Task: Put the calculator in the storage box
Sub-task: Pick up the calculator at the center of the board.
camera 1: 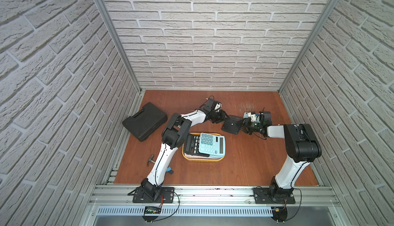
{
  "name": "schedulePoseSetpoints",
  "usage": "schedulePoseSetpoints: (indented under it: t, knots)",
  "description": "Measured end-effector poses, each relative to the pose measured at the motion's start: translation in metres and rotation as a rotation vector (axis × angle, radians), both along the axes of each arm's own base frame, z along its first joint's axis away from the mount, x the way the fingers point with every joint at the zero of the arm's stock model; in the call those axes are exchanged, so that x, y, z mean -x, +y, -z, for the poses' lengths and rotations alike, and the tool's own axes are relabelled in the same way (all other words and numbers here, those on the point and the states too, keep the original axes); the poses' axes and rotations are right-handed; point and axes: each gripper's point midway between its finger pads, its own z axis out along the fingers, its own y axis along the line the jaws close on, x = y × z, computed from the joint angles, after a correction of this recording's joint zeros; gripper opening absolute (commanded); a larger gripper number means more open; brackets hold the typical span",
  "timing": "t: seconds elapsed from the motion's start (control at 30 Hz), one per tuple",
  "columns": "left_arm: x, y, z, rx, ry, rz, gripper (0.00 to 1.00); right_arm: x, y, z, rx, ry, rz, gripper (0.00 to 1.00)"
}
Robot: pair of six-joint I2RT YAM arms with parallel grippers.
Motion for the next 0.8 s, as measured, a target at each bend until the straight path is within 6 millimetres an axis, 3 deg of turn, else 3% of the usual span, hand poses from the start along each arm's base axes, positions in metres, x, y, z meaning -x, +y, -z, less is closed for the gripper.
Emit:
schedulePoseSetpoints:
  t: [0.27,0.33,0.43,0.57,0.8]
  knots:
    - [0.004,0.004,-0.007,0.012,0.007,-0.01,0.48,0.005,0.003,-0.01,0.107,-0.043,-0.019,0.07]
    - [0.007,0.005,-0.01,0.017,0.006,-0.009,0.53,0.009,0.001,-0.014,0.154,-0.054,-0.023,0.03]
    - [0.012,0.01,-0.023,0.021,-0.002,-0.012,0.7,0.015,-0.005,-0.026,0.242,-0.087,-0.029,0.03]
    - [0.013,0.018,-0.058,0.04,-0.054,-0.02,0.98,0.02,-0.009,-0.051,0.383,-0.171,-0.052,0.03]
    - [0.016,0.047,-0.135,0.052,-0.182,-0.065,0.98,0.035,0.005,-0.107,0.669,-0.392,-0.145,0.03]
